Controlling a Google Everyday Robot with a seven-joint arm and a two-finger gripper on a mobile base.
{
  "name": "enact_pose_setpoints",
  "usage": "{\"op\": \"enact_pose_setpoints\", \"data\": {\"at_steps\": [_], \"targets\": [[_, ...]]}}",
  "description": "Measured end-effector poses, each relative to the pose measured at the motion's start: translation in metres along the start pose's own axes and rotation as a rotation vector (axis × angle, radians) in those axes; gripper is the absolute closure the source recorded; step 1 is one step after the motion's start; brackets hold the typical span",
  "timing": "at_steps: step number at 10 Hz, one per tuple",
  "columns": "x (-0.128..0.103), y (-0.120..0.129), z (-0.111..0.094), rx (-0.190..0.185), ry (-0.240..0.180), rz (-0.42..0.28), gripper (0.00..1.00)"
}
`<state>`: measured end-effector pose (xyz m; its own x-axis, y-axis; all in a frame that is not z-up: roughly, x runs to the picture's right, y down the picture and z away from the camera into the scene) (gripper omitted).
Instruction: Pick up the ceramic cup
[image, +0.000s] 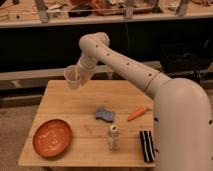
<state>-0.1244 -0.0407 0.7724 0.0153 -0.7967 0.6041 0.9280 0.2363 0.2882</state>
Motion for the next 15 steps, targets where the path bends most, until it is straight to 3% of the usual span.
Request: {"op": "enact_pose_setpoints", "data": {"at_steps": [1,4,5,6,8,9,15], "targets": [[0.004,0.0,-0.003,-0.001,0.0,0.003,0.86],[0.01,-0.005,-0.007,-0.007,-0.021,-0.008,0.66],[0.011,-0.007,-0.008,-0.009,-0.029,-0.01,0.67],[0.012,-0.008,-0.009,-0.008,-0.033,-0.011,0.7],[0.011,-0.008,-0.004,-0.014,-0.049,-0.02,0.92],[0.009,-0.011,-0.001,-0.016,-0.056,-0.027,0.97],[0.01,-0.024,0.014,-0.027,-0.095,-0.068,0.98]]}}
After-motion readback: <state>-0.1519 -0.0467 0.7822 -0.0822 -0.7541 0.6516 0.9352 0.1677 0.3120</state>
